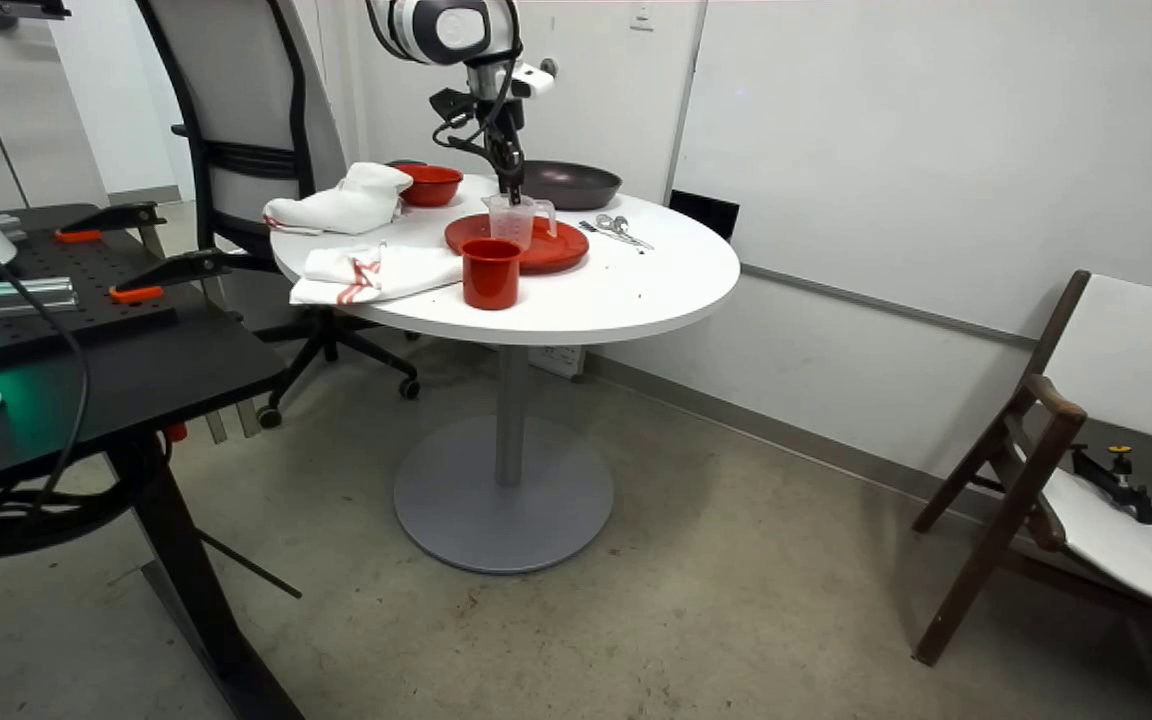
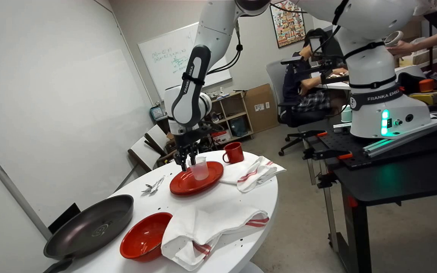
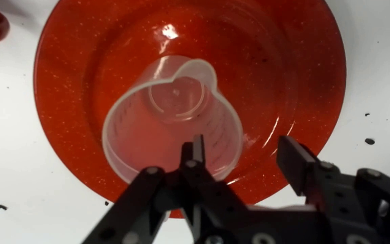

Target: Put the jar on the plate

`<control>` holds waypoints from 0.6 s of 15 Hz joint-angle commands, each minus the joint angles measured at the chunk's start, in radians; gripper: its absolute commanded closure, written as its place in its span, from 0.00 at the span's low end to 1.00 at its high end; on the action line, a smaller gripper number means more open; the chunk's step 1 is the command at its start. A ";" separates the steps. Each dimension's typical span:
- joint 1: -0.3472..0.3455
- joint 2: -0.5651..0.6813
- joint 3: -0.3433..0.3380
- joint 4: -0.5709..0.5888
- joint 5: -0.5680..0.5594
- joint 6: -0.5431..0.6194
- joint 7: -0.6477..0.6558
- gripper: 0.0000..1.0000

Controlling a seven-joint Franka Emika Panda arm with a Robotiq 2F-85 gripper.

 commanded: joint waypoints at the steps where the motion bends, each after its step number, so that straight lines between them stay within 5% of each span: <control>1: -0.012 -0.020 0.018 0.015 0.011 -0.020 -0.001 0.09; 3: -0.018 -0.046 0.033 -0.003 0.019 -0.010 -0.011 0.00; 9: -0.030 -0.214 0.117 -0.188 0.056 0.038 -0.056 0.00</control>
